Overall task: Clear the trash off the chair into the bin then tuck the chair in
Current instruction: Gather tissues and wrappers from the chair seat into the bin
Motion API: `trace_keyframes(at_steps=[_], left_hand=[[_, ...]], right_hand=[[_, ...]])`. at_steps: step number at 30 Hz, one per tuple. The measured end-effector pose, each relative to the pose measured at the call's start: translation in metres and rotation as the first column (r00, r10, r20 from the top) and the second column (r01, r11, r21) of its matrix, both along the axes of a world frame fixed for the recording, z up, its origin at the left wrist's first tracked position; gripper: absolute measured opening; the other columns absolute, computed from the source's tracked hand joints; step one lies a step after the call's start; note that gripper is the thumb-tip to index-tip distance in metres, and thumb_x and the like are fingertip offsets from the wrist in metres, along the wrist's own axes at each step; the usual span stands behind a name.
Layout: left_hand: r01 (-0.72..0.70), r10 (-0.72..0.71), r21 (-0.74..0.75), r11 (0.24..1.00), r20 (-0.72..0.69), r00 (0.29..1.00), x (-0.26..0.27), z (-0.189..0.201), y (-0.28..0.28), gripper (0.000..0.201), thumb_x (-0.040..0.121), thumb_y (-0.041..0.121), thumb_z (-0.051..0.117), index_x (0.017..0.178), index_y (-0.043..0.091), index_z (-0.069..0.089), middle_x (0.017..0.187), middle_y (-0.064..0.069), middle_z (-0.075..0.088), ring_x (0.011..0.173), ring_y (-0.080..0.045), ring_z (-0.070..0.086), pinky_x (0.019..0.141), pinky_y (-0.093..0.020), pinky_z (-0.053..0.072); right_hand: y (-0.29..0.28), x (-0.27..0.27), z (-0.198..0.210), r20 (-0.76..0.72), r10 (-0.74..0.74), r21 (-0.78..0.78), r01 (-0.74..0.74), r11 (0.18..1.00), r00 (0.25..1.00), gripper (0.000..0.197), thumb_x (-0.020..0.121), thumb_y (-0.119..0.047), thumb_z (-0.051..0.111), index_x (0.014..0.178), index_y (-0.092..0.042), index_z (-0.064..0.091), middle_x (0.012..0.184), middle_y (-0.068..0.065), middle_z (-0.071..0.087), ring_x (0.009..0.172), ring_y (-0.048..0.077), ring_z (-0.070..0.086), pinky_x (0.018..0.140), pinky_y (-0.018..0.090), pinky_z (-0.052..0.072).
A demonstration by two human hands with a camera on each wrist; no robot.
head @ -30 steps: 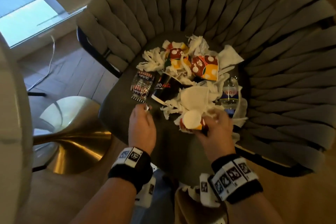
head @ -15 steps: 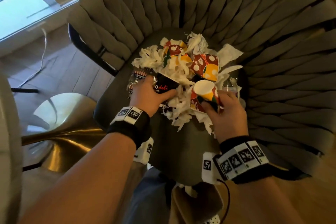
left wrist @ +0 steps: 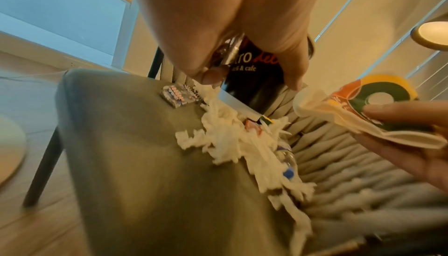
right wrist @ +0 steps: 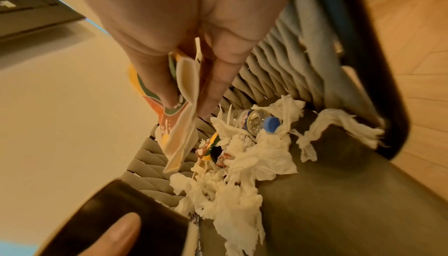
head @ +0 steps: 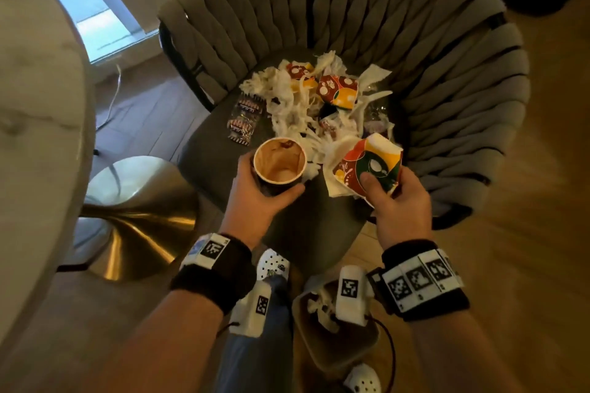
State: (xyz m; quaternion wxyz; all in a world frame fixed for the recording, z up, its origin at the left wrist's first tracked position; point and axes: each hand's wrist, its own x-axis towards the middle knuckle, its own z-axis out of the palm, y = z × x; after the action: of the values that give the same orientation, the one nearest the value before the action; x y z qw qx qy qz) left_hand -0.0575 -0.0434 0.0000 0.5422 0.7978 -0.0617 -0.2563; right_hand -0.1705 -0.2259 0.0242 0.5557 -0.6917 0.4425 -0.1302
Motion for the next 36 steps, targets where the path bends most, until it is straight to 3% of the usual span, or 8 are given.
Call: trace_keyframes(at_steps=[3,9,16,22,25,29,32,36], left_hand=[[-0.006,0.004,-0.021,1.0,-0.087,0.996,-0.068,0.001,0.013,0.082,0.066,0.034,0.091,0.13,0.039,0.041,0.123,0.025,0.056,0.114,0.017,0.05,0.099,-0.017,0.041],[0.092,-0.071,0.091,0.992,-0.21,0.975,-0.201,-0.048,0.042,0.079,0.057,0.044,0.093,0.121,0.049,0.047,0.124,0.018,0.06,0.116,0.002,0.056,0.1,-0.03,0.046],[0.401,-0.117,0.472,0.785,-0.523,0.844,-0.302,-0.193,0.052,0.102,0.052,0.06,0.084,0.137,0.027,0.04,0.131,-0.007,0.05,0.123,-0.032,0.049,0.103,-0.047,0.045],[0.262,0.003,0.413,0.872,-0.539,0.842,-0.309,-0.261,0.037,0.134,0.062,0.043,0.089,0.152,0.044,-0.01,0.152,-0.016,0.033,0.132,-0.039,0.046,0.106,-0.053,0.043],[0.277,-0.036,0.366,0.888,-0.546,0.837,-0.299,-0.254,0.038,0.131,0.068,0.045,0.086,0.154,0.041,-0.013,0.154,-0.008,0.035,0.136,-0.03,0.044,0.112,-0.047,0.036],[0.288,-0.089,0.332,0.898,-0.503,0.86,-0.269,-0.201,0.046,0.074,0.085,0.047,0.069,0.149,0.035,0.034,0.139,0.003,0.057,0.122,-0.014,0.057,0.105,-0.037,0.046],[0.166,-0.052,0.293,0.942,-0.36,0.932,-0.232,-0.141,0.047,0.034,0.098,0.031,0.059,0.131,0.028,0.057,0.113,0.011,0.066,0.107,-0.003,0.063,0.089,-0.017,0.05],[0.047,-0.016,0.254,0.966,-0.124,0.992,-0.156,-0.083,0.031,0.019,0.098,0.031,0.057,0.116,0.037,0.061,0.109,0.017,0.064,0.096,0.009,0.06,0.088,-0.02,0.052]], right_hand=[[0.013,-0.047,0.011,0.03,0.014,0.056,-0.016,0.998,0.999,0.029,0.087,-0.028,0.068,0.114,-0.024,0.062,0.1,-0.015,0.068,0.089,-0.008,0.063,0.076,0.013,0.051],[0.051,-0.169,-0.035,-0.207,0.101,0.096,-0.082,0.992,0.973,0.021,0.086,-0.032,0.068,0.1,-0.04,0.056,0.096,-0.015,0.065,0.093,0.002,0.061,0.078,0.023,0.047],[0.089,-0.258,-0.191,-0.649,0.279,0.146,-0.245,0.959,0.707,0.03,0.087,-0.03,0.064,0.114,-0.024,0.054,0.106,0.0,0.062,0.1,0.02,0.059,0.085,0.037,0.052],[0.089,-0.258,-0.272,-0.617,0.424,0.263,-0.334,0.905,0.662,0.056,0.08,-0.028,0.069,0.13,-0.035,0.044,0.125,0.003,0.058,0.115,0.024,0.055,0.096,0.041,0.048],[0.081,-0.254,-0.267,-0.597,0.436,0.279,-0.336,0.9,0.674,0.058,0.081,-0.032,0.07,0.133,-0.037,0.044,0.128,0.001,0.058,0.114,0.023,0.057,0.095,0.042,0.049],[0.071,-0.227,-0.212,-0.536,0.395,0.26,-0.299,0.918,0.746,0.048,0.084,-0.035,0.068,0.127,-0.037,0.047,0.119,-0.007,0.06,0.108,0.016,0.06,0.092,0.04,0.052],[0.058,-0.176,-0.156,-0.426,0.358,0.204,-0.298,0.933,0.831,0.044,0.088,-0.034,0.064,0.129,-0.029,0.05,0.109,-0.011,0.06,0.103,0.011,0.06,0.086,0.032,0.053],[0.022,-0.078,-0.101,-0.286,0.198,0.041,-0.195,0.98,0.938,0.047,0.089,-0.034,0.062,0.133,-0.029,0.045,0.126,-0.001,0.055,0.113,0.017,0.055,0.09,0.033,0.05]])
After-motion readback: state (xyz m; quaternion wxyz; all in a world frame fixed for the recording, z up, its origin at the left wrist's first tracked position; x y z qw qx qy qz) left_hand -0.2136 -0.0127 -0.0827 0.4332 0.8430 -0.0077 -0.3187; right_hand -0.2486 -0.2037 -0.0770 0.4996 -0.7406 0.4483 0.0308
